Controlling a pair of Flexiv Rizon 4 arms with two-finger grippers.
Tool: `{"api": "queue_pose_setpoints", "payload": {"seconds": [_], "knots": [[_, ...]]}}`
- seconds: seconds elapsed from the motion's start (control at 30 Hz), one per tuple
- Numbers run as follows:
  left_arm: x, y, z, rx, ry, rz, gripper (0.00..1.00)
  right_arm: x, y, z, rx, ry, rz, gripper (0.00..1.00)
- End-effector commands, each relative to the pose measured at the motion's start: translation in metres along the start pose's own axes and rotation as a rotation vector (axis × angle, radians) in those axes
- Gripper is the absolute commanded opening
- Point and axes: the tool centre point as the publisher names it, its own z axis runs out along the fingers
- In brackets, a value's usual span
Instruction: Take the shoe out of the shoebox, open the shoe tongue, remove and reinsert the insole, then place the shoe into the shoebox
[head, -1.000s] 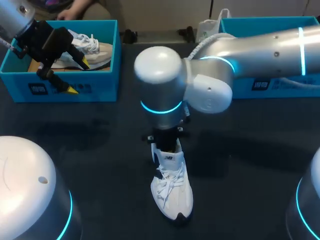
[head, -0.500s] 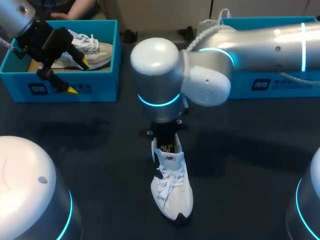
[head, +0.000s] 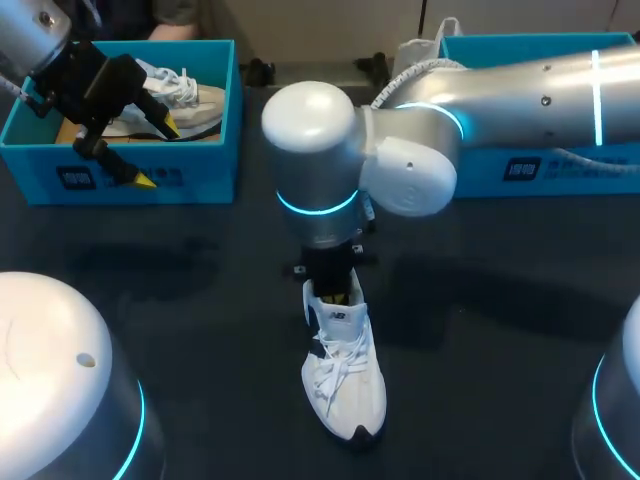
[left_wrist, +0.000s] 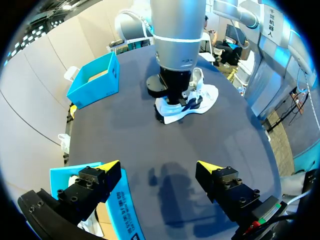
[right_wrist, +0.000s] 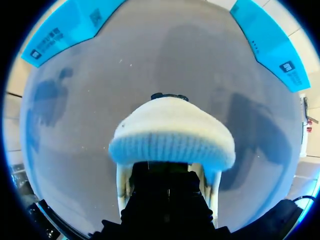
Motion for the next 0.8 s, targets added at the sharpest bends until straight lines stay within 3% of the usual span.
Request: {"api": "queue_pose_setpoints", "payload": {"seconds": [0.03, 0.23, 0.43, 0.5, 0.7, 0.73, 0.8], "knots": [[0.0, 0.0, 0.0, -0.003, 0.0, 0.0, 1.0, -0.002, -0.007, -0.015, -0.015, -0.011, -0.008, 0.0], [0.0, 0.0, 0.0, -0.003, 0.0, 0.0, 1.0, -0.003, -0.013, -0.043, 0.013, -0.027, -0.078, 0.0], [0.0, 0.0, 0.0, -0.003, 0.0, 0.0, 1.0, -0.011, -0.018, -0.044, 0.055, 0.002, -0.137, 0.03], [0.0, 0.0, 0.0, -0.003, 0.0, 0.0, 1.0, -0.011, -0.019, -0.043, 0.061, 0.005, -0.154, 0.3], [0.0, 0.0, 0.0, -0.003, 0.0, 0.0, 1.0, -0.009, -0.027, -0.04, 0.088, 0.018, -0.185, 0.79], [0.0, 0.0, 0.0, -0.003, 0.0, 0.0, 1.0, -0.01, -0.028, -0.039, 0.094, 0.024, -0.191, 0.96], [0.0, 0.0, 0.0, -0.003, 0.0, 0.0, 1.0, -0.01, -0.03, -0.038, 0.095, 0.026, -0.19, 1.0]]}}
